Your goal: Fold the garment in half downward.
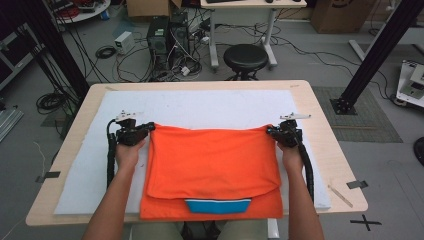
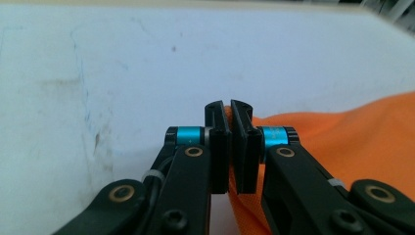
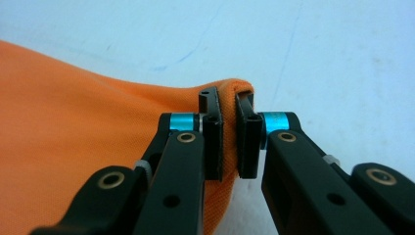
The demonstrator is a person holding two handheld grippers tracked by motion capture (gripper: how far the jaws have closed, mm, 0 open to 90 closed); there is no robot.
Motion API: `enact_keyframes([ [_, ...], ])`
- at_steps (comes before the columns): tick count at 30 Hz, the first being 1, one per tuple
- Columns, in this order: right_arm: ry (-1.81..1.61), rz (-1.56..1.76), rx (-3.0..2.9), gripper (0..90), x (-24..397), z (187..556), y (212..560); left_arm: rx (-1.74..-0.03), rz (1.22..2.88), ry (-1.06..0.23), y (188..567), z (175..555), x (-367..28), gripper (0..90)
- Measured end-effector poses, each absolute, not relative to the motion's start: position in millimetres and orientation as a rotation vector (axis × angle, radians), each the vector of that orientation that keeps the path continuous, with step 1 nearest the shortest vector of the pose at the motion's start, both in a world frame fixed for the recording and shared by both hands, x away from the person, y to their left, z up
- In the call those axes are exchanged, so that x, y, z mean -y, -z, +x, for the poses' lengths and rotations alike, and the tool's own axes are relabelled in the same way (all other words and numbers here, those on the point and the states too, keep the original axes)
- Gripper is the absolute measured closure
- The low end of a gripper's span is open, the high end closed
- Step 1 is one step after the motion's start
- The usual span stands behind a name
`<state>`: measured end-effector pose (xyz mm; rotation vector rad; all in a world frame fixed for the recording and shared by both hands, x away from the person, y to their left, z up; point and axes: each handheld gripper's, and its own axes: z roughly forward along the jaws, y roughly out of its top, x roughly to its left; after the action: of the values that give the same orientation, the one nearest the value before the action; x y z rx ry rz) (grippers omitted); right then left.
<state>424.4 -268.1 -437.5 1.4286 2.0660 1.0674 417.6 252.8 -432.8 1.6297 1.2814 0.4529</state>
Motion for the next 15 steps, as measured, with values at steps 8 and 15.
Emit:
enact_keyframes([
  [8,-1.069,1.585,-2.052,39.6,271,432,450,-1.295,1.667,-0.428,444,427,-254,86.4],
  [15,-1.02,1.497,-2.133,80.0,262,432,450,-1.282,1.658,-0.434,447,429,-253,86.4],
])
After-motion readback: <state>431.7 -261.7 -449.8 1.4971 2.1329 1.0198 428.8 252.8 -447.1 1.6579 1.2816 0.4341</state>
